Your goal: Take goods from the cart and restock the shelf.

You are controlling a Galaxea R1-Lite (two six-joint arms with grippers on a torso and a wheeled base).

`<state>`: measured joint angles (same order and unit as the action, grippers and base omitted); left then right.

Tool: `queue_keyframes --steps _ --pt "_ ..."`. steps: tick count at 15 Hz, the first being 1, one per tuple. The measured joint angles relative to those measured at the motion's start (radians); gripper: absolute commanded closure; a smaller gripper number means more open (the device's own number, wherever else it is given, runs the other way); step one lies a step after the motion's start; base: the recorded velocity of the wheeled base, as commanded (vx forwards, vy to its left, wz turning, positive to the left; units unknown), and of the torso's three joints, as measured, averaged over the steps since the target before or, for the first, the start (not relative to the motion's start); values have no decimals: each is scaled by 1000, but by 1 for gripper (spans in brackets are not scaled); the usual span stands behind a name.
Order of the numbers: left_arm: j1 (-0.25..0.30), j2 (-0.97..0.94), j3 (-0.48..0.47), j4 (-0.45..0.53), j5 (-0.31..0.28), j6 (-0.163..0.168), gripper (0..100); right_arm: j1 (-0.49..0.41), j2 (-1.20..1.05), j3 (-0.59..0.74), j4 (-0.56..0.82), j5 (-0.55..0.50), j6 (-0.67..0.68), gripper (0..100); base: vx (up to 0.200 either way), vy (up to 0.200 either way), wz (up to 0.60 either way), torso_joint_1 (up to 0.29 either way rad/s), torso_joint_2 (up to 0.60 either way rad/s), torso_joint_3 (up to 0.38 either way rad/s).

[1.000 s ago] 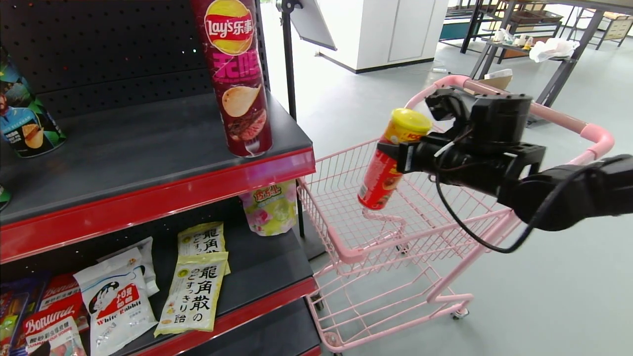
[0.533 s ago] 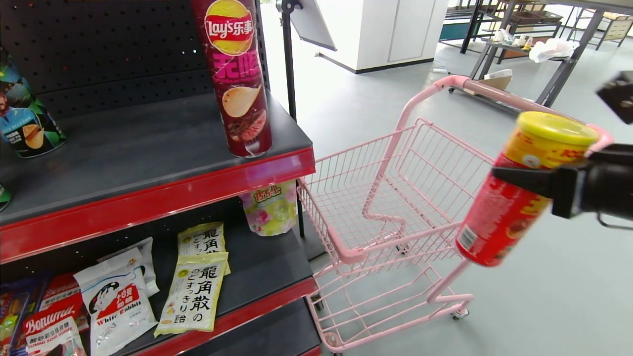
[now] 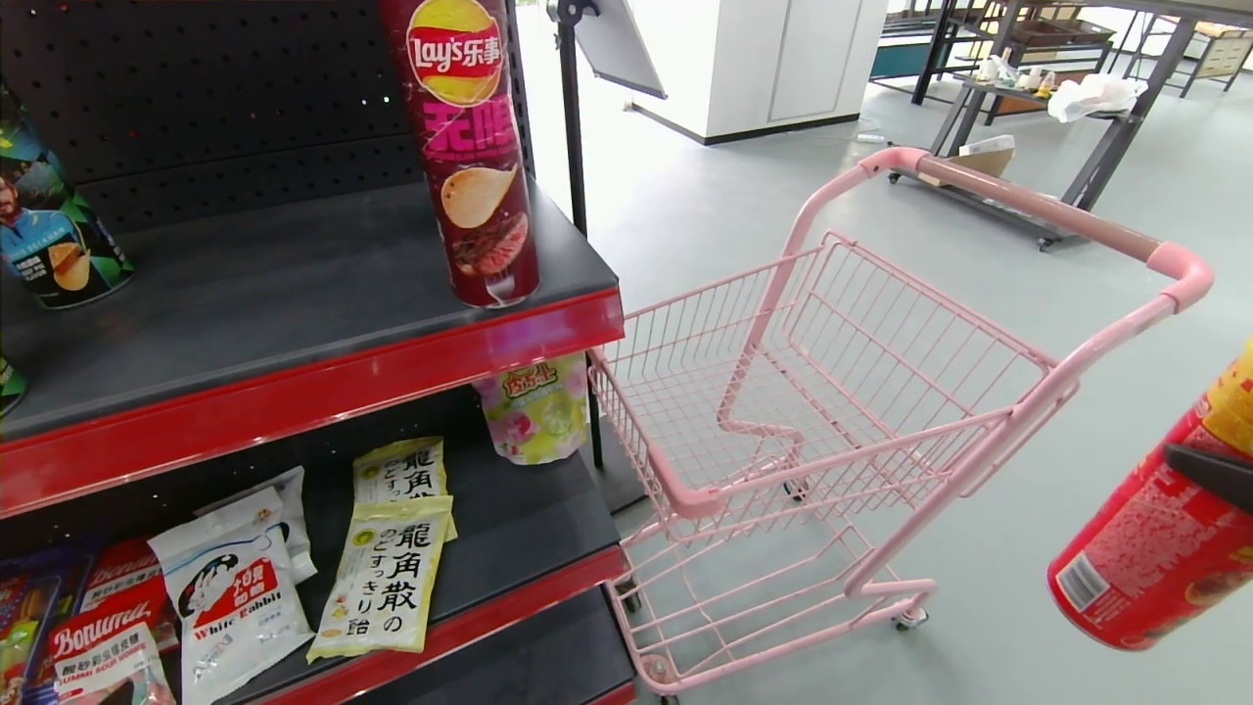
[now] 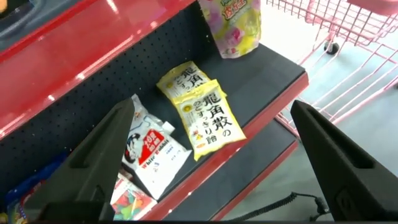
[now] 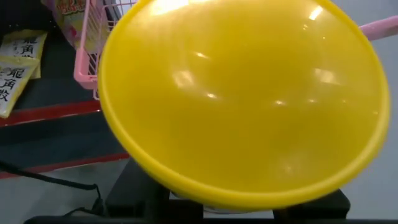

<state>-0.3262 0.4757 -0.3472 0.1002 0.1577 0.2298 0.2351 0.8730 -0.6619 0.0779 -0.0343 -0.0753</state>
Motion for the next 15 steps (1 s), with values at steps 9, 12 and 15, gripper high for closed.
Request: queue_keyframes --steps 9,12,15 --pt "0 -32 6 -1 3 18 0 0 -26 1 -1 0 -32 100 -89 0 0 0 2 2" --pt "0 -39 2 -2 3 20 0 0 -34 4 0 1 -49 100 0 0 0 11 -24 -22" --pt "-1 -47 4 -2 2 35 0 20 -36 4 2 87 -116 100 0 0 0 105 -359 -260"
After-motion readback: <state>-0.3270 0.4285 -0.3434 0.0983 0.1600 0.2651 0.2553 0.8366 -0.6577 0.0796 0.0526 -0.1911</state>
